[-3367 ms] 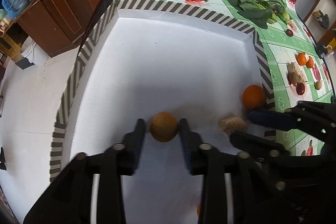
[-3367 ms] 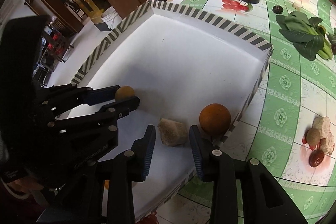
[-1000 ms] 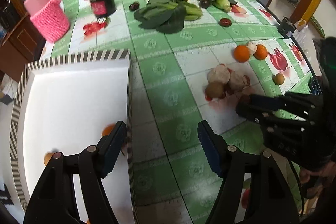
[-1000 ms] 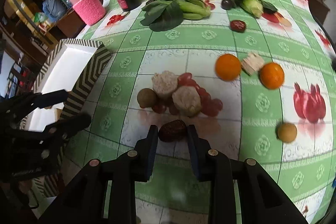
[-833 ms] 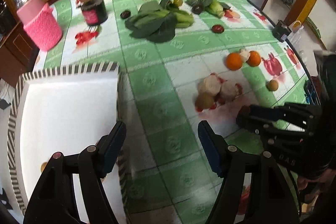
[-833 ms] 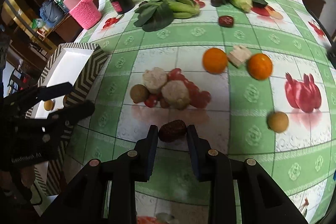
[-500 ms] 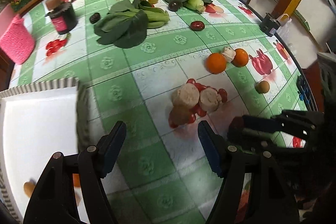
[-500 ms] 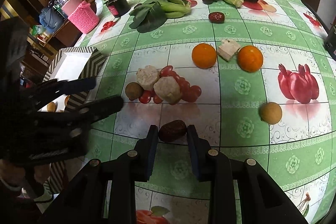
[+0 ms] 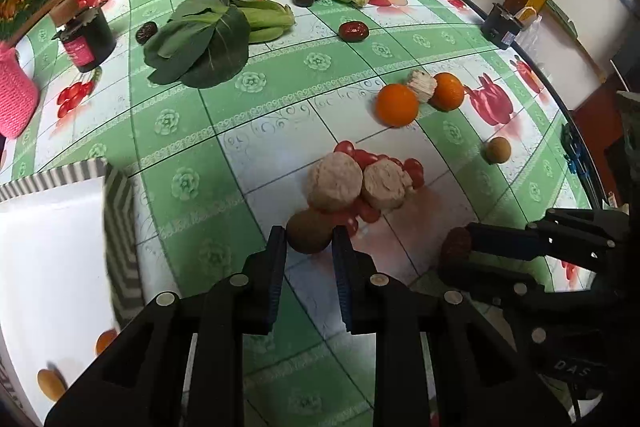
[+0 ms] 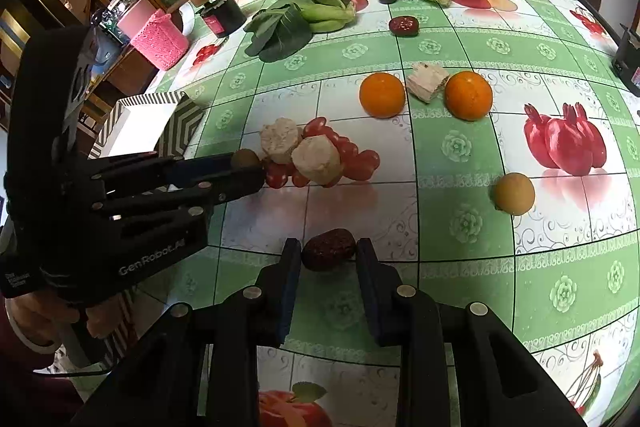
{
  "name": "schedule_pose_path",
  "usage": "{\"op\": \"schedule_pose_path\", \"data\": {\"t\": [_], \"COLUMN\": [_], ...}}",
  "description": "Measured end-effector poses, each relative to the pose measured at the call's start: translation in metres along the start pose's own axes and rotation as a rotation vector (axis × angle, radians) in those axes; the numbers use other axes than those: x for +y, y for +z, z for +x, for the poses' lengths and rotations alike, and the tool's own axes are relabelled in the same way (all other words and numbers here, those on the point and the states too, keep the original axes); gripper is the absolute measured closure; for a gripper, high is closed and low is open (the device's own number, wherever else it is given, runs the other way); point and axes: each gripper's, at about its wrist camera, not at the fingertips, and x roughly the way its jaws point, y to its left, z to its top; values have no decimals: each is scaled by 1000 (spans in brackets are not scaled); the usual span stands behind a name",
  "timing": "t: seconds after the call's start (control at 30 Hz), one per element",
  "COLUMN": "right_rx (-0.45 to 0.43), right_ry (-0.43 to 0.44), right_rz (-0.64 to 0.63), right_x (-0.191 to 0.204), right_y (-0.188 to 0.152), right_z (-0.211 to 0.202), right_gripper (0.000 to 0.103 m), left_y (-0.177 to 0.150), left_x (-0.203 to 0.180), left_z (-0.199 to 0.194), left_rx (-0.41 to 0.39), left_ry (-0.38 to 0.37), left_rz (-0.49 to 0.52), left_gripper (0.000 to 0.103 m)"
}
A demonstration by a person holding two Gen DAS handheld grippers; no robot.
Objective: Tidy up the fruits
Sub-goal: 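Grasp the dark red date with the right gripper while the left gripper grasps a brown fruit, then carry the date and brown fruit over the white tray and open both grippers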
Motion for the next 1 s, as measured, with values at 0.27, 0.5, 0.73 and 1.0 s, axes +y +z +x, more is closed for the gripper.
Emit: {"op": "schedule_pose_path", "data": {"t": [0.27,0.5,0.73,1.0], "right_rx": [-3,5,-2,-2], "right_ry": [20,42,60,86], "right_rz": [-19,-72,-130,-182], "right_x": [17,50,85,121], "right_y": [1,2,7,15], "right_z": [-5,-5,-6,-1], "right_gripper": [74,74,74,74], "left_y": [-16,-30,-42,-51], "left_x": [8,29,59,92], "left_z": [-31,-54,-74,-92], "left_rx": [-17,-39,-64,-85], "left_ry": [40,96,139,162], "left_rz": [-21,-53,-112,-170], "left_gripper": [83,83,83,83]}}
